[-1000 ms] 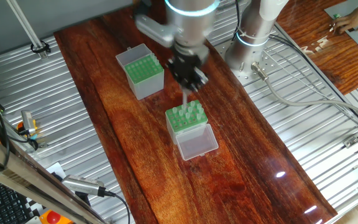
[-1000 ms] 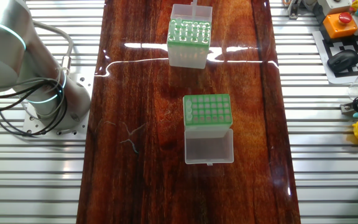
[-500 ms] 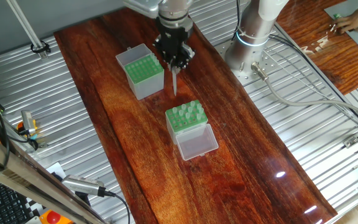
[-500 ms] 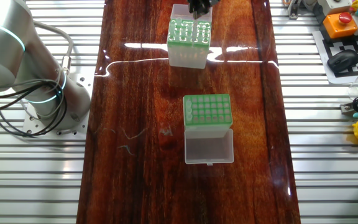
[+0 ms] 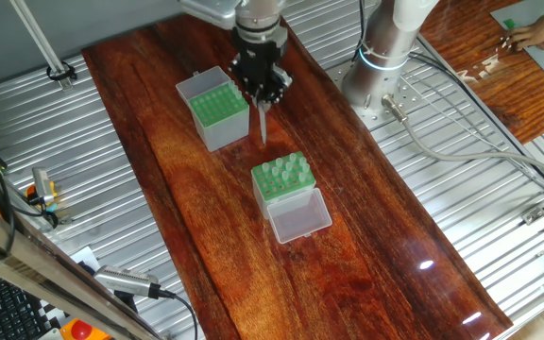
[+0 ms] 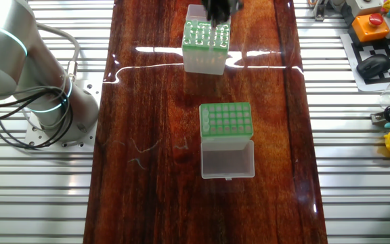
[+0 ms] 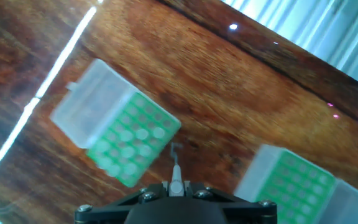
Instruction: Transfer all large pipette tips from one holder to another
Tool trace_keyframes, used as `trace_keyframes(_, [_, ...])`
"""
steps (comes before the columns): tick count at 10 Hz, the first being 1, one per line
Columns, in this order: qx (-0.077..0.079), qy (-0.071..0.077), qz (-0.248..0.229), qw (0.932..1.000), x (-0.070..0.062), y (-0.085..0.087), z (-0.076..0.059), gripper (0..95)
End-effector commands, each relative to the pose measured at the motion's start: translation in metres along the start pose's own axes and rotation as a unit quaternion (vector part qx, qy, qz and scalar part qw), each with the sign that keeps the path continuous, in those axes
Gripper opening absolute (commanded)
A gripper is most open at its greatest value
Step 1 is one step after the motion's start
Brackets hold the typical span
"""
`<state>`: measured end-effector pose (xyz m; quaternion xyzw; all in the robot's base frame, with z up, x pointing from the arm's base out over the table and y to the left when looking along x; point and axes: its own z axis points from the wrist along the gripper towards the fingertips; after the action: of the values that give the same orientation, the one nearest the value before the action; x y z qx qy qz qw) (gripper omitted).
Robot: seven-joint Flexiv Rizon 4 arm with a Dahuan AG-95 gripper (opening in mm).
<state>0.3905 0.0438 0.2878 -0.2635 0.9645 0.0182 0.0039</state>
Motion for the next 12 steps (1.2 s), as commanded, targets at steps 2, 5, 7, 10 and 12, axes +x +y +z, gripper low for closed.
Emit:
trace_keyframes(2, [-0.003, 0.004, -0.023, 0.9997, 0.02, -0.029, 0.001, 0.0])
trace_keyframes(5, [-0.003, 0.003, -0.042, 0.9991, 0.032, -0.042, 0.003, 0.0])
trace_keyframes(7, [-0.008, 0.001, -0.038, 0.9992, 0.032, -0.041, 0.002, 0.0])
trace_keyframes(10, [0.007, 0.01, -0.01, 0.9999, 0.032, -0.041, 0.002, 0.0])
trace_keyframes(12, [0.008, 0.01, -0.01, 0.9999, 0.039, -0.052, 0.0, 0.0])
